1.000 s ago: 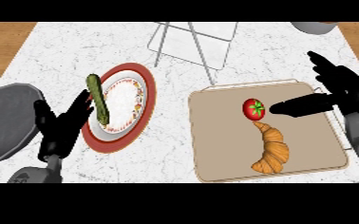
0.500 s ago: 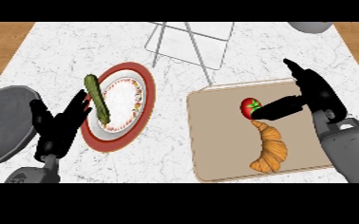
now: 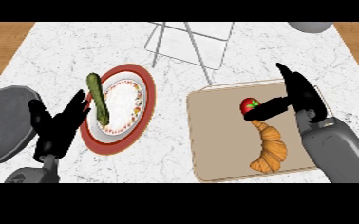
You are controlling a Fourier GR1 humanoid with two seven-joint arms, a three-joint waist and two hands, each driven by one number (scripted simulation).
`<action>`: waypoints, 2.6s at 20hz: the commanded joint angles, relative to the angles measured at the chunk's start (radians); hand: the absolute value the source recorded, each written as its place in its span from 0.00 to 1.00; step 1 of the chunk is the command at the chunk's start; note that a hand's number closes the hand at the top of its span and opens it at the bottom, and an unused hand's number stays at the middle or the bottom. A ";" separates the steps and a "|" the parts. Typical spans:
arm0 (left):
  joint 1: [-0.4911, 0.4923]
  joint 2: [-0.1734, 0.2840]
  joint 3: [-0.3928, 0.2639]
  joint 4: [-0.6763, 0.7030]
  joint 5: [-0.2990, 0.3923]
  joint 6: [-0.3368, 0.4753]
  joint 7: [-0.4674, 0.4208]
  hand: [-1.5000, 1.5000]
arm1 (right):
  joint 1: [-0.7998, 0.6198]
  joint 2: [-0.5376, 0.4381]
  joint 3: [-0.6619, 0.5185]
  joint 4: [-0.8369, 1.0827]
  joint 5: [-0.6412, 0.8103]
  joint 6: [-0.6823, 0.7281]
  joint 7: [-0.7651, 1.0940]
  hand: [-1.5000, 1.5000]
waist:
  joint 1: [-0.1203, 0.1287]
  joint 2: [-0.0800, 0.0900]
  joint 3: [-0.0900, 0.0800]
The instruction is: Pick the tomato from the tray and place it in the tiered shelf
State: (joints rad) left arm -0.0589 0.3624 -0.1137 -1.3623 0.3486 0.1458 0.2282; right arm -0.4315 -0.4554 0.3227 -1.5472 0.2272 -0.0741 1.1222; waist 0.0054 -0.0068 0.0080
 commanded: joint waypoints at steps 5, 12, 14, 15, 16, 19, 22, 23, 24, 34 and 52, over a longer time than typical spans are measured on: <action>-0.003 -0.033 0.011 0.042 -0.023 -0.008 0.006 0.50 | 0.002 0.067 -0.019 0.088 0.080 0.007 0.070 0.00 | -0.004 0.008 -0.008; 0.018 -0.052 0.012 0.029 -0.049 -0.013 -0.003 0.50 | -0.013 0.135 -0.016 0.195 0.189 -0.012 0.059 0.00 | 0.000 0.008 -0.008; 0.009 -0.044 0.001 -0.020 -0.060 -0.004 0.069 0.50 | -0.026 0.143 -0.024 0.196 0.210 0.006 0.053 0.00 | 0.000 0.007 -0.008; -0.035 0.005 0.066 0.065 -0.027 -0.061 0.048 0.50 | -0.026 0.154 -0.032 0.260 0.220 -0.013 0.001 0.00 | -0.001 0.009 -0.008; 0.003 -0.037 0.053 0.107 -0.043 -0.073 -0.036 0.50 | -0.008 0.165 -0.040 0.270 0.235 -0.037 -0.033 0.00 | -0.002 0.009 -0.008; 0.020 -0.033 0.045 -0.030 -0.055 -0.048 0.064 0.50 | -0.012 0.182 -0.082 0.272 0.257 -0.027 -0.056 0.00 | 0.000 0.007 -0.008; 0.008 -0.060 0.065 -0.004 -0.056 -0.046 0.065 0.50 | 0.001 0.196 -0.091 0.242 0.276 -0.008 -0.069 0.00 | -0.003 0.006 -0.008; -0.007 -0.054 0.067 0.067 -0.064 -0.076 0.019 0.50 | 0.018 0.221 -0.092 0.364 0.296 -0.086 -0.183 0.00 | -0.001 0.009 -0.008; 0.037 -0.097 0.036 0.025 -0.109 -0.020 -0.011 0.50 | 0.037 0.244 -0.081 0.369 0.318 -0.116 -0.201 0.00 | 0.000 0.008 -0.008; 0.031 -0.081 0.070 0.023 -0.087 -0.070 0.027 0.50 | 0.045 0.288 -0.022 0.362 0.271 0.048 -0.296 1.00 | -0.001 0.007 -0.008; -0.051 -0.113 0.027 0.041 -0.126 -0.098 0.059 0.50 | -0.473 0.454 0.346 0.347 0.370 -0.249 0.047 1.00 | 0.109 0.016 -0.011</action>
State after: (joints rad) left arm -0.1074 0.2621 -0.0657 -1.3582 0.2264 0.0592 0.2639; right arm -0.7307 -0.0235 0.5745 -1.2073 0.5974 -0.2293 1.0176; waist 0.0891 0.0032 0.0018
